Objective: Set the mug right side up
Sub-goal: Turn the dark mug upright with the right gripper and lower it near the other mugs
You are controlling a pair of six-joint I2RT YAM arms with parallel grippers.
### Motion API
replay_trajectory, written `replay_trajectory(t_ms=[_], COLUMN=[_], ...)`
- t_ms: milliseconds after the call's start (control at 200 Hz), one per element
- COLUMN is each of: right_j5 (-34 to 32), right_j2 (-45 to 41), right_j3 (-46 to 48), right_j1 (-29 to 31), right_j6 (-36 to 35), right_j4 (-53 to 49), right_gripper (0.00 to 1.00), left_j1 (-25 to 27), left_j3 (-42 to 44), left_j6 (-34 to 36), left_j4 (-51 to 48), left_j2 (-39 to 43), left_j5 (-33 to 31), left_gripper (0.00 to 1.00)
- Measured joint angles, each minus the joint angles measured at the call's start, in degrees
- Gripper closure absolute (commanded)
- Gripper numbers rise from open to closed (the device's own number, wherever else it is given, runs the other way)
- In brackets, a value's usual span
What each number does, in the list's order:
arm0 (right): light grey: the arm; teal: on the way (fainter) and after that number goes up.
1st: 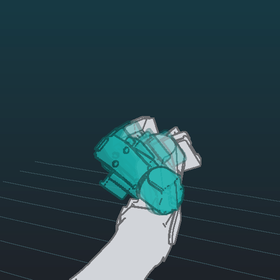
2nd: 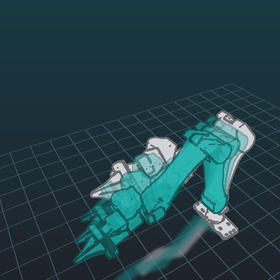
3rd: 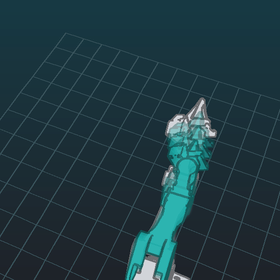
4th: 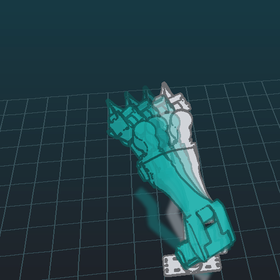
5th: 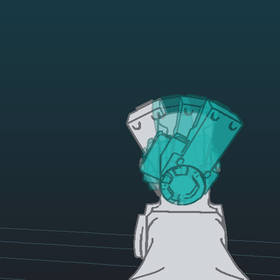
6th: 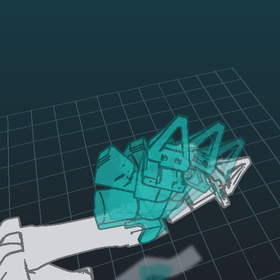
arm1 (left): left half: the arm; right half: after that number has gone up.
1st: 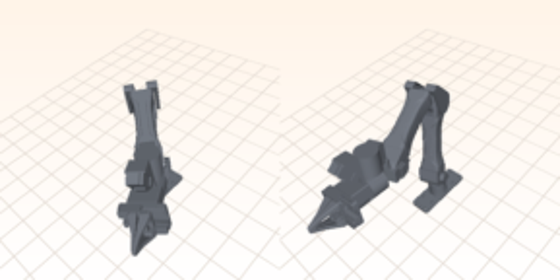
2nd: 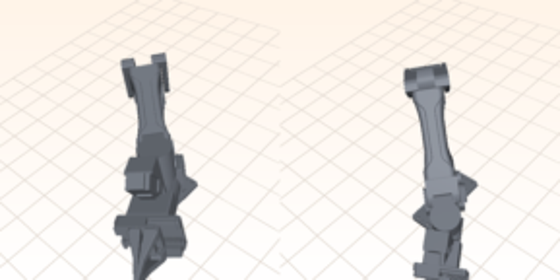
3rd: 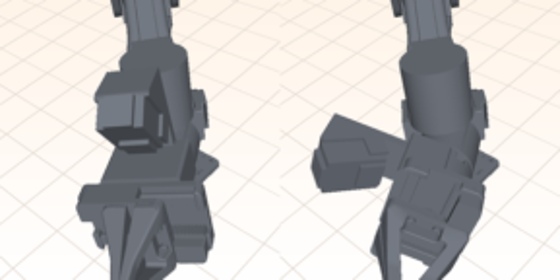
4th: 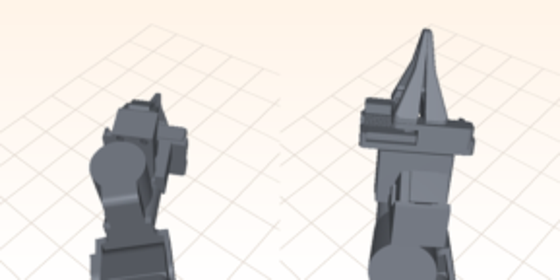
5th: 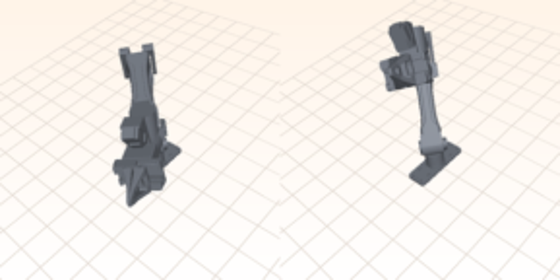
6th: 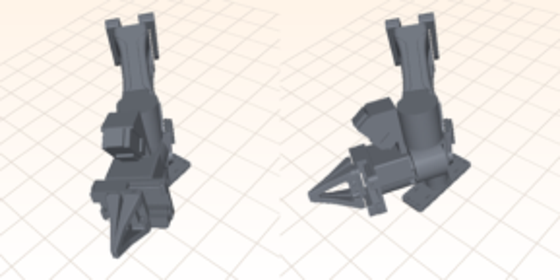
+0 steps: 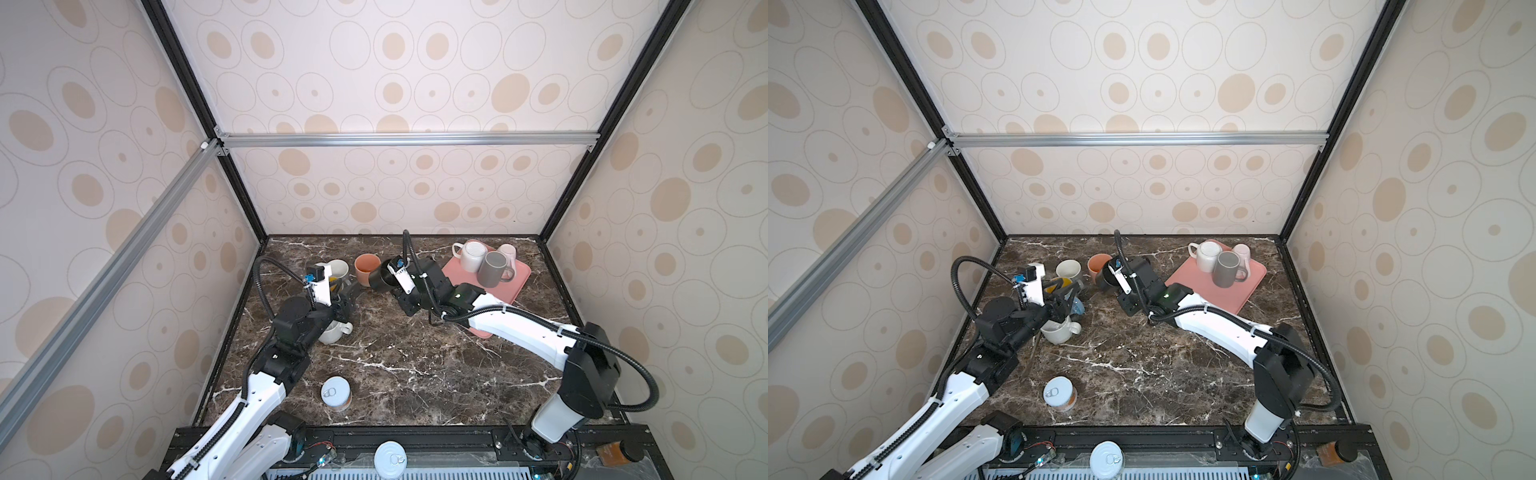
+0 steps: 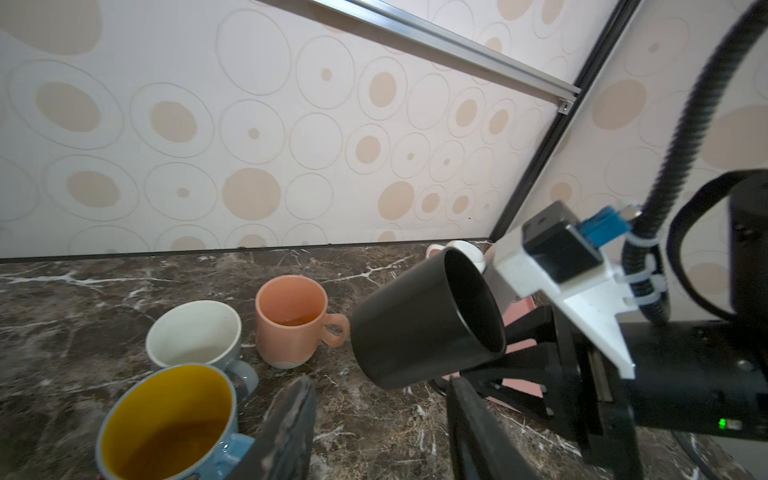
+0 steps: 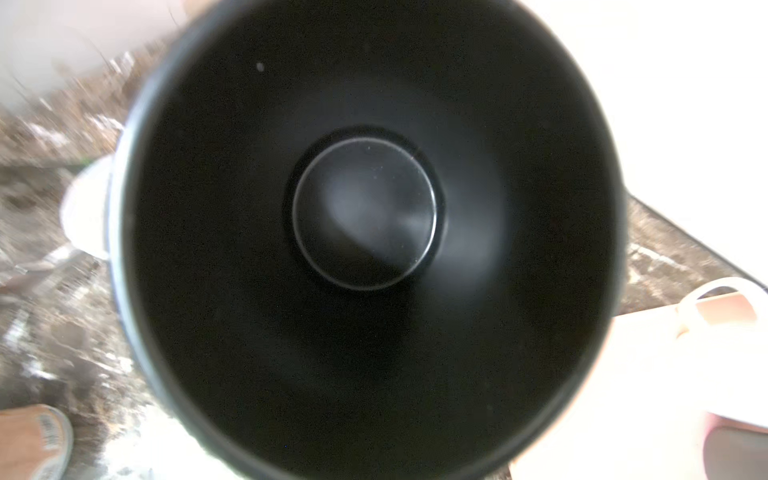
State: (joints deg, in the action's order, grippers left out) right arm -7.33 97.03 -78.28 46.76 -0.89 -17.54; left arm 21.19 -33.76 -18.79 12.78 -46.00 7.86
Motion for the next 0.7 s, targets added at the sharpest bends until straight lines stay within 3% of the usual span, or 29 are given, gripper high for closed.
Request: replay_trajectory(t_ms=[220, 700], right_j5=[2.38, 3.96], right_j2=[9.66, 24.83], right_j3=[-6.97, -22.38], right_j1=[-0.02, -0.50], right_j6=[-1.31, -3.37], right_j4=[-6.71, -13.38], right_gripper=[1.00, 1.00], left_j1=[-0.83, -1.22], left_j3=[0.72, 1.99], left_j6=[0.26, 0.94], left_j4=[-0.94, -2.16], left_j2=[3.06, 4.37], left_j5=[-4.31, -6.43], left_gripper=[0.45, 0.43])
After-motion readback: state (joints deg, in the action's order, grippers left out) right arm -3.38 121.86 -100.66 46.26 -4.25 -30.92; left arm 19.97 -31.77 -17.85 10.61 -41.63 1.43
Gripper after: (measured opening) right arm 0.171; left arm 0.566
